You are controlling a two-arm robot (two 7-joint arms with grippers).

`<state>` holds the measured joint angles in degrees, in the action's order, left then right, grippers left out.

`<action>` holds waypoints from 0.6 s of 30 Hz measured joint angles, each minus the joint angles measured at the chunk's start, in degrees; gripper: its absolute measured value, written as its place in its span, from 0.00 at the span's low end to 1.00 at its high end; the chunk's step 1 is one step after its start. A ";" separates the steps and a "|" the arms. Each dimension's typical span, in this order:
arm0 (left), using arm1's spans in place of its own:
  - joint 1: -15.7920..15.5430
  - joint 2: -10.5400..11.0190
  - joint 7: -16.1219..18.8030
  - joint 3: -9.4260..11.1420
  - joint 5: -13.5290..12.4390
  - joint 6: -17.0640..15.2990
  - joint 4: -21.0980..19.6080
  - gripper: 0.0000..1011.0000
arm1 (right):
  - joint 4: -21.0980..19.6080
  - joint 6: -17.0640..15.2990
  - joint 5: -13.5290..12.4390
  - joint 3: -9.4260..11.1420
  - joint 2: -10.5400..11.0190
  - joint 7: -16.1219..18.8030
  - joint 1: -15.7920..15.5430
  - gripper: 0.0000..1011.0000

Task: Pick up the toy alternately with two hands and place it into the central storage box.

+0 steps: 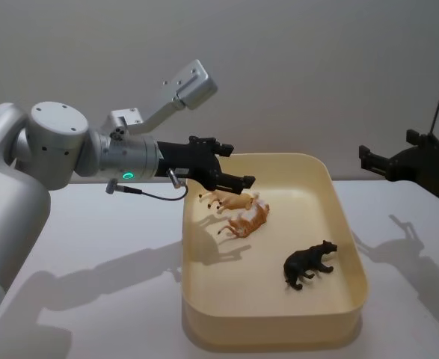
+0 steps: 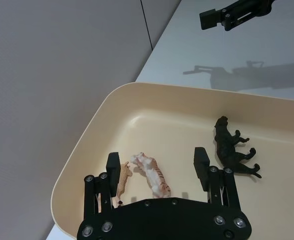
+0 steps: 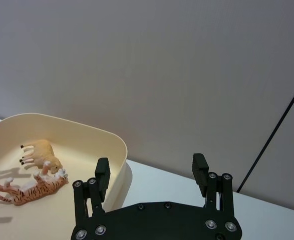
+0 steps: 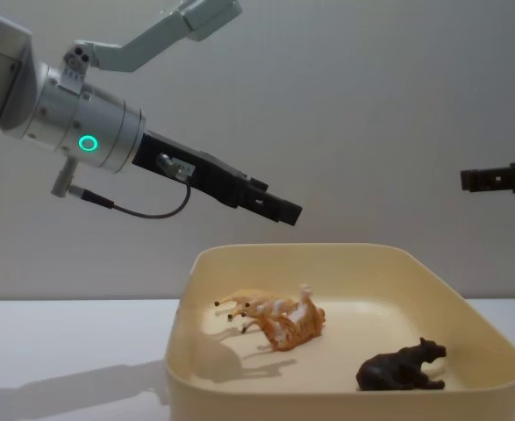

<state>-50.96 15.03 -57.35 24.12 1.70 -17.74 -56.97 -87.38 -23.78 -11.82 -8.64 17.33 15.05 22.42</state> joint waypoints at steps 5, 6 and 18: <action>0.16 0.08 0.46 -0.03 0.96 0.40 -0.07 0.99 | 0.00 0.00 0.00 0.00 0.00 0.00 0.00 0.99; 0.39 0.19 0.78 -0.10 1.50 0.60 -0.24 0.99 | 0.00 0.00 0.00 0.00 0.00 0.00 0.00 0.99; 2.79 1.21 4.23 -0.95 7.42 2.71 -2.38 0.99 | 0.00 0.00 0.00 0.00 0.00 0.00 0.00 0.99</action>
